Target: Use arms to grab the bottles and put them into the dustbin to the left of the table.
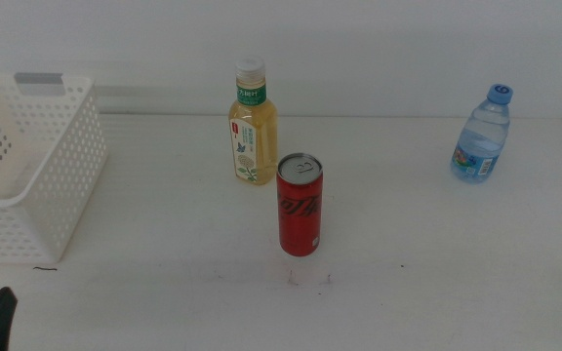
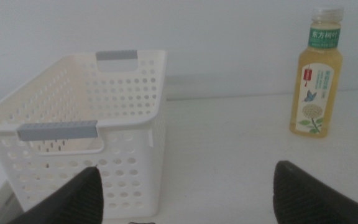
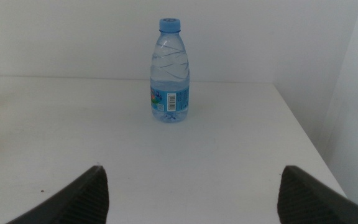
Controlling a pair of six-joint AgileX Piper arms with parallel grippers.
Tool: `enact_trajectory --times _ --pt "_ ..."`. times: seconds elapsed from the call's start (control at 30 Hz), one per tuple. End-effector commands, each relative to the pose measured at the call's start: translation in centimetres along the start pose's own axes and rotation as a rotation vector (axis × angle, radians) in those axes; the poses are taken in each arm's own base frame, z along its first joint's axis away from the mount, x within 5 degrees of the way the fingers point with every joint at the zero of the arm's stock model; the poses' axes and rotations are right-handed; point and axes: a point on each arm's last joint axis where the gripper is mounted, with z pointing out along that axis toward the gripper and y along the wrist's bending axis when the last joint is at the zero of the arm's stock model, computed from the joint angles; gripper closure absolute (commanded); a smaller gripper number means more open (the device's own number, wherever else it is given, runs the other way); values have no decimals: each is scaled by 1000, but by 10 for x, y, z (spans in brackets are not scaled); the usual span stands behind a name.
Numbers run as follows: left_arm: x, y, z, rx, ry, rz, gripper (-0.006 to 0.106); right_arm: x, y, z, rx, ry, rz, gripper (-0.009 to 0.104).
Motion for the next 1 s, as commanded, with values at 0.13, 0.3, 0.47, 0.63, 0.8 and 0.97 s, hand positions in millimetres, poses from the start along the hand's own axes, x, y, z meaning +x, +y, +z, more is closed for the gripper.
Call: enact_trajectory --times 0.13,0.3,0.47,0.63,0.8,0.97 --pt "-9 -11 27 123 -3 -3 7 0 0 0 9 -13 -11 3" --pt "-13 -44 55 390 -78 66 7 0 0 0 9 -13 -11 3" --pt "8 -80 71 573 -17 56 7 0 0 0 9 -13 -11 3" --pt "21 -99 76 595 -43 83 7 0 0 0 9 -13 -11 3" --pt "33 -104 77 616 16 115 7 0 0 0 9 -13 -11 3" --pt "34 -103 78 608 20 114 7 0 0 0 9 -13 -11 3"
